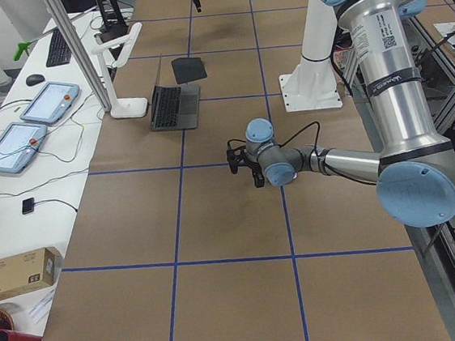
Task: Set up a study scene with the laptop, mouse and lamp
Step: 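Raise the right gripper away while the left gripper moves toward the white mouse, then lower the left gripper over the white mouse and grasp it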
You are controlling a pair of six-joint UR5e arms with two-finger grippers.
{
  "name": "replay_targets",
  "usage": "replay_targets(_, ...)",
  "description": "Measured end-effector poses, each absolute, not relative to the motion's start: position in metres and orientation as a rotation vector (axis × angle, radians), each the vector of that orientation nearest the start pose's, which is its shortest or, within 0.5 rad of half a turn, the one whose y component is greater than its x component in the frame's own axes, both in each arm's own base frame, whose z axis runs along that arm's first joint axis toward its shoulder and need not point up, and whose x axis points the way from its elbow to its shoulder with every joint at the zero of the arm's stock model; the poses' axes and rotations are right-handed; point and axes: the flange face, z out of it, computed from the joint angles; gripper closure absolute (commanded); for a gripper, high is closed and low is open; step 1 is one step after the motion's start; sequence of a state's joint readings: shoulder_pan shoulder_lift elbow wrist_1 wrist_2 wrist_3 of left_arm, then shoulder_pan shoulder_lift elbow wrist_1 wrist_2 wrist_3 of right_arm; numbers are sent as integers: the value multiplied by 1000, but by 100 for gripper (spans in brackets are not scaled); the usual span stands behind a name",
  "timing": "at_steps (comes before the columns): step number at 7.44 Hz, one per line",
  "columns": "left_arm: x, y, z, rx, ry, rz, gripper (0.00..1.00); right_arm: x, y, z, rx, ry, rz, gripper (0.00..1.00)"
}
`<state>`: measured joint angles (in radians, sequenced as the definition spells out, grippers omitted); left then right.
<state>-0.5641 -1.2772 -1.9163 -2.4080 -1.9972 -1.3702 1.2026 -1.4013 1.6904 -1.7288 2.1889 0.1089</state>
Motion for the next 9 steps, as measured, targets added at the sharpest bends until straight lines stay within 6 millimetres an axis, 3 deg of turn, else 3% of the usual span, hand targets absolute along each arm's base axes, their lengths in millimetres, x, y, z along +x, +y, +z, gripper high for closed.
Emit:
replay_targets(2,307,-270,530,-53,941,-116,0,-130,-547,537,-23,-631,-289,0)
replay_targets(4,299,-252,525,-66,935,-91,0,-130,-547,537,-25,-631,-286,0)
replay_targets(6,298,-240,524,-61,923,-75,0,-130,-547,537,-24,-632,-284,0)
replay_targets(9,313,-227,528,-48,875,-51,0,-129,-546,536,-23,-632,-285,0)
